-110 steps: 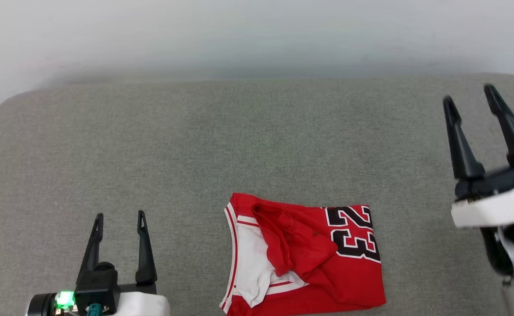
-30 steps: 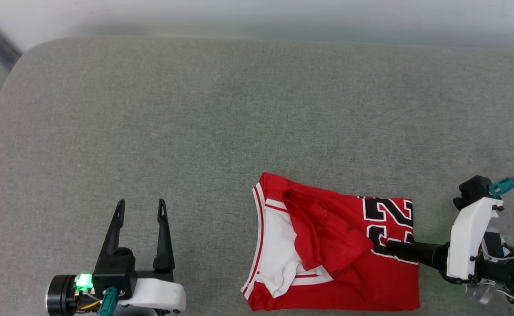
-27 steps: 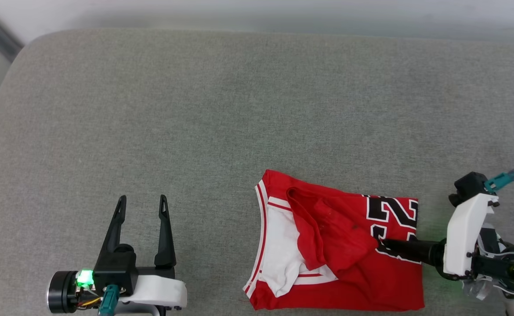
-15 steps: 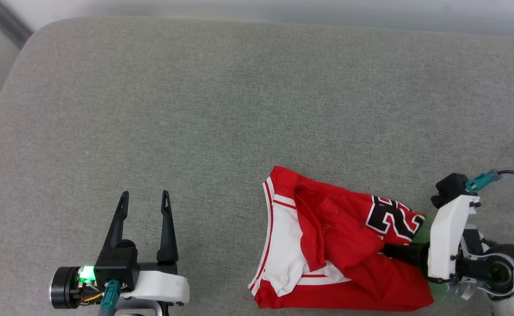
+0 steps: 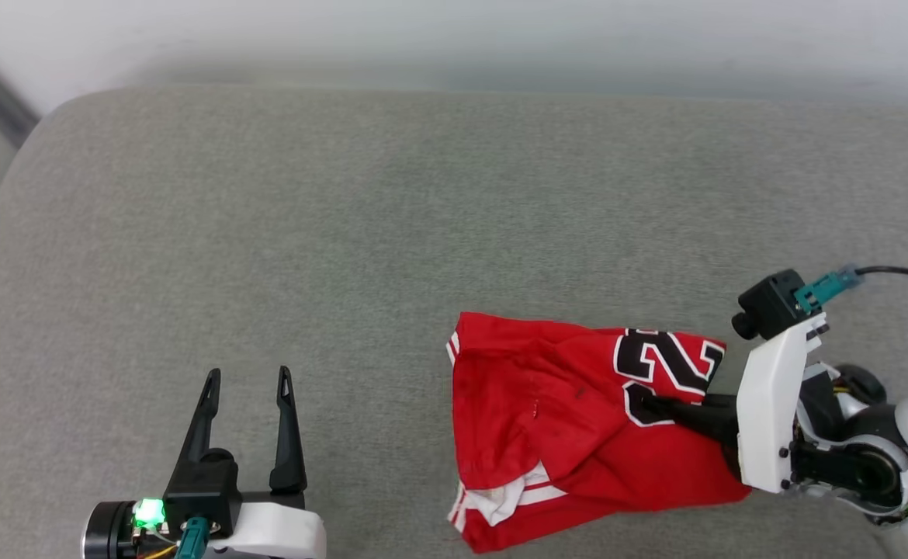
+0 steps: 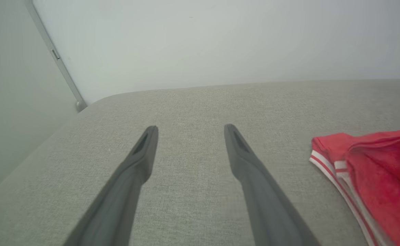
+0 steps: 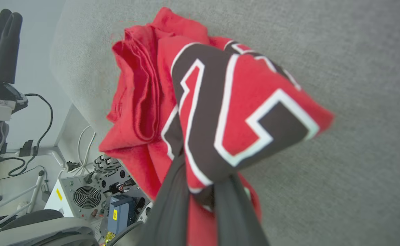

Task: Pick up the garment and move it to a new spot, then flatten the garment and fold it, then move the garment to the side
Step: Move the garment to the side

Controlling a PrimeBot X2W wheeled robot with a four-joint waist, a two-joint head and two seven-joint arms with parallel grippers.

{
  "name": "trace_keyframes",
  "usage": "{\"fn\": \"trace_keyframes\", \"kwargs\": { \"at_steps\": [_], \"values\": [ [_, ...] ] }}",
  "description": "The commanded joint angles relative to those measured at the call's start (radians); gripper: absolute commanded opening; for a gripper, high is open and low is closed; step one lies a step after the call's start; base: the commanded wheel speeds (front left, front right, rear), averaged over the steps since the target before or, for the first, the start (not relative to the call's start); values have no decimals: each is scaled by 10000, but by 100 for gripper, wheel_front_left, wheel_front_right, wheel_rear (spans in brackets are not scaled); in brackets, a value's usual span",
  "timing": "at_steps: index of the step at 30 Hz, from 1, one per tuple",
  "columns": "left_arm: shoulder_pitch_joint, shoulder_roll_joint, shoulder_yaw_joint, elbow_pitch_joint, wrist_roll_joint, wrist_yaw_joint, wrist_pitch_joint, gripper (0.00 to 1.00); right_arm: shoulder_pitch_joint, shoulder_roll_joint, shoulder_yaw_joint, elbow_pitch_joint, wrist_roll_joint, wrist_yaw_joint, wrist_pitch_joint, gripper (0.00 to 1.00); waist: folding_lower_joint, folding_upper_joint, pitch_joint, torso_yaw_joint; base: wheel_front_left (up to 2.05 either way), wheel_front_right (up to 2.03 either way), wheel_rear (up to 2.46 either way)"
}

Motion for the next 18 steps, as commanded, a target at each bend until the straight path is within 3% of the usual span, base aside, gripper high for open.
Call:
{"fn": "trace_keyframes", "kwargs": {
  "at_steps": [1, 11, 18],
  "values": [
    [104, 0, 57, -16, -14, -3, -22, 100, -214, -172, 91, -179, -56, -4, -85, 0, -1, 0, -215, -303, 0, 0, 0],
    [200, -15, 278, -334, -33, 19, -23, 100, -1258, -2053, 552, -1593, -519, -4, -12, 0, -1, 0, 39, -2044, 0, 0, 0],
    [-265, 102, 319, -547, 122, -99, -22, 100, -2099, -3499, 317, -999, -1573, -4, -577, 0, -1, 0, 967, -2870, 0, 0, 0]
  ]
}}
